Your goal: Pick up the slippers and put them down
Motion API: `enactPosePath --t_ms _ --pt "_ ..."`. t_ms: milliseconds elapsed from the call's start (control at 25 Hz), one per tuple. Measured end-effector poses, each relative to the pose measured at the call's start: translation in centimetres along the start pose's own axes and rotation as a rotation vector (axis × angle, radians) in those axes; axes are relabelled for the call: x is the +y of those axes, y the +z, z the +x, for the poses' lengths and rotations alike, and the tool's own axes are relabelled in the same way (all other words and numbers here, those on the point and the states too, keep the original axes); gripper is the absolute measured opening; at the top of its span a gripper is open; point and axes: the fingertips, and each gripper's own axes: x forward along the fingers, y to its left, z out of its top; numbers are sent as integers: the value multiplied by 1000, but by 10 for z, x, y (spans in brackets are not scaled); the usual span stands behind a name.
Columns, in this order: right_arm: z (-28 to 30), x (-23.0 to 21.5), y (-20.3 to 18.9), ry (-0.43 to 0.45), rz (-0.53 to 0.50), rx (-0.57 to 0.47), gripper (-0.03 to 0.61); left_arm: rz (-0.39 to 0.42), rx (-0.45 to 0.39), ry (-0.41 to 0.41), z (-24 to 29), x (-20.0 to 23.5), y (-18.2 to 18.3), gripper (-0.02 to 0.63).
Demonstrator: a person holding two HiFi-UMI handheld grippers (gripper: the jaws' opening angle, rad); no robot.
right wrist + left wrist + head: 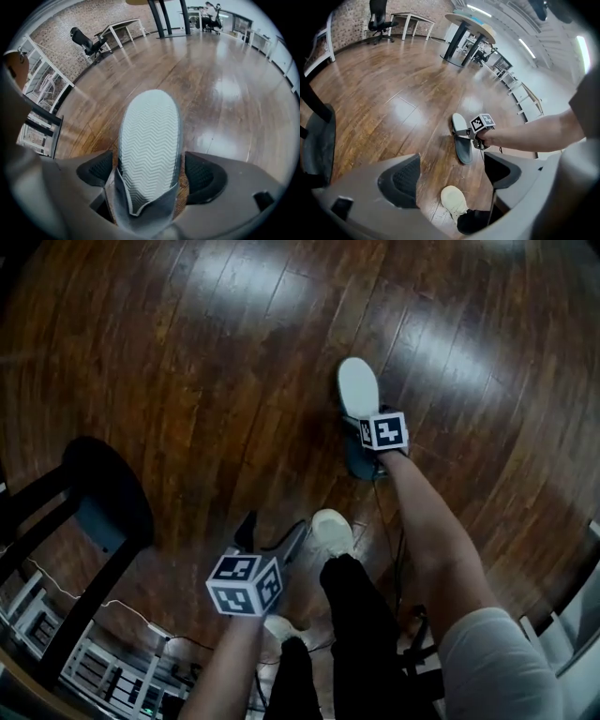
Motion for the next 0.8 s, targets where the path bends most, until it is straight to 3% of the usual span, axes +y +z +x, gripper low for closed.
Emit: enactPosePath --t_ms 280,520,640,800 --pt "-96 32 1 11 -100 16 495 2 -37 -4 -59 -23 15 425" --pt "-247 98 -16 15 -206 79 489 35 -73 -40 -184 -72 26 425" --pt "-357 159 0 61 -310 39 485 64 -130 -1 -287 -92 28 425" --pt "-549 270 -15 81 -445 -41 485 43 -245 84 -489 -109 -27 425"
